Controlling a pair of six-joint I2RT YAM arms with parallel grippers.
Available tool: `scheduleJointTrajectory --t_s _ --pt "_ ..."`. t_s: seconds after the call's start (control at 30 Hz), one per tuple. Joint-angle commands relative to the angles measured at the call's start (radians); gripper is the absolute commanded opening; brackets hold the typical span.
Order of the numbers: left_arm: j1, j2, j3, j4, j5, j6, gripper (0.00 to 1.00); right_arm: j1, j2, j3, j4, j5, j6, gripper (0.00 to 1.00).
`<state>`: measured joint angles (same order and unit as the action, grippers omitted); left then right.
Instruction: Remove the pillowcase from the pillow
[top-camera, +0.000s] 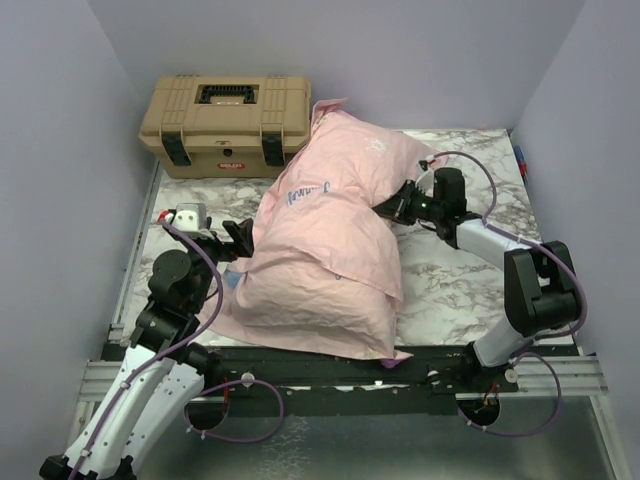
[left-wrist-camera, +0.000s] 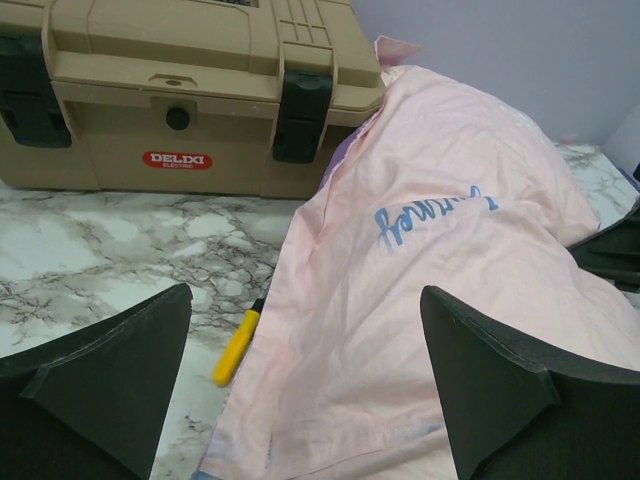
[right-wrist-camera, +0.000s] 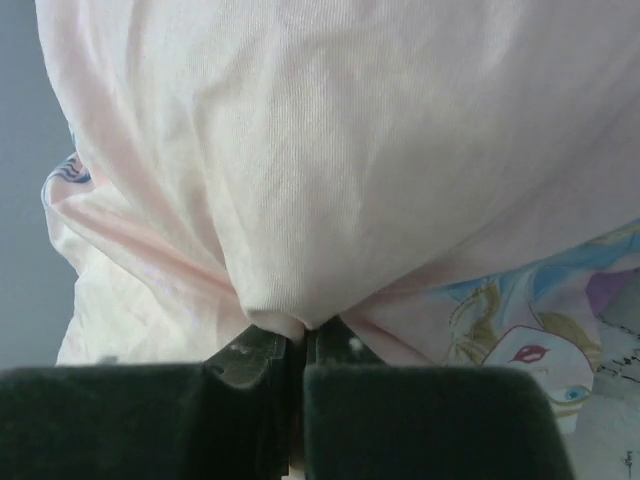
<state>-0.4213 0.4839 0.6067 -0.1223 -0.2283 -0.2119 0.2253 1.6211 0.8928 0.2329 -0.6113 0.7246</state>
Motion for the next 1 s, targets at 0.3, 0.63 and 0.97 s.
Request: scheduleJointTrajectory --t_s 0.3,0.63,0.97 --pt "-0.009 0.062 0.001 -0.016 0.055 -0.006 0.97 0.011 -0.525 -0.263 -0.108 0.817 0.074 0.0" --pt "-0.009 0.088 0.001 -0.018 0.047 -0.002 0.97 0.011 -0.609 -0.423 -0.185 0.78 0.107 0.02" --pt "-0.008 0.125 0.004 -0.022 0.053 -0.001 0.96 0.013 -0.717 -0.202 -0.547 0.674 -0.14 0.68"
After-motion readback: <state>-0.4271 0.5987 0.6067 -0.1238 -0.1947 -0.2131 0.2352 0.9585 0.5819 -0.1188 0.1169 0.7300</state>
